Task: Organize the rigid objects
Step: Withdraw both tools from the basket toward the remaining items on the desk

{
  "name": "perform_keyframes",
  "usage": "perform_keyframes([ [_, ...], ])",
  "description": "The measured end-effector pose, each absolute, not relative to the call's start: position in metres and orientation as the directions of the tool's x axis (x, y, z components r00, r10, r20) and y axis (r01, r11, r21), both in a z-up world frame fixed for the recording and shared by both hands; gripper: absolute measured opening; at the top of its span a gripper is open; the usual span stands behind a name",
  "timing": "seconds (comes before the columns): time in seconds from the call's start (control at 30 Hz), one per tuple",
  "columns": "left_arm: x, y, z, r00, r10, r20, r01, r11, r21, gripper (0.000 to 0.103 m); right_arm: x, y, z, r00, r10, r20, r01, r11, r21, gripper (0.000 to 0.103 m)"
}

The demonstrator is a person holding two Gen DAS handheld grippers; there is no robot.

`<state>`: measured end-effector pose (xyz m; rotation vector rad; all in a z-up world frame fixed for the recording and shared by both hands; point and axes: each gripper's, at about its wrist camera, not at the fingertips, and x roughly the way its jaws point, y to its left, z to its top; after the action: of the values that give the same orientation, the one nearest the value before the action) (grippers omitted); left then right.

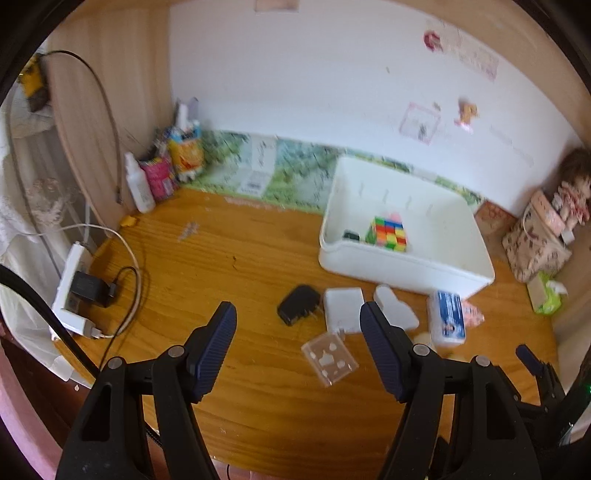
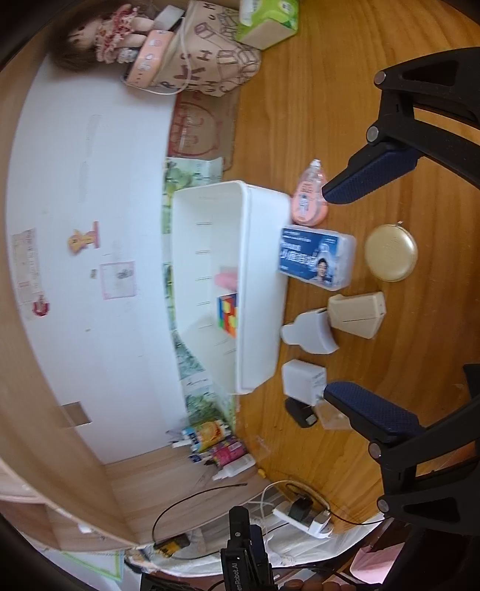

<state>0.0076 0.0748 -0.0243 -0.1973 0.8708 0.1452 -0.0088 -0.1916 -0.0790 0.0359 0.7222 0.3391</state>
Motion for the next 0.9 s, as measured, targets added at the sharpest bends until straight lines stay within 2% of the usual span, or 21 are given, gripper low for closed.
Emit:
perform_keyframes([
  [0.37,0.049,0.059,-0.075,0.429,-0.072,-0.901,-0.094,0.988,-0.124,0.073,0.005,-0.191,-0.107,0.627,0.205,-0.752,-0.140,0.979,0.150,0.097],
  [0.6,0.066,0.051,-0.097,0.337,-0.094,-0.937,-0.063,0.991,-0.122,0.073,0.013,-0.188,-0.125,0.562,0.164,-0.811,-0.102,0.986,0.128,0.097],
  [0.9,0.086,0.051,-0.136,0.163,-0.140,-0.977,-0.110,0.981,-0.159,0.073,0.025,-0.179,-0.146,0.461,0.131,-0.877,-0.108,0.990,0.092,0.097],
])
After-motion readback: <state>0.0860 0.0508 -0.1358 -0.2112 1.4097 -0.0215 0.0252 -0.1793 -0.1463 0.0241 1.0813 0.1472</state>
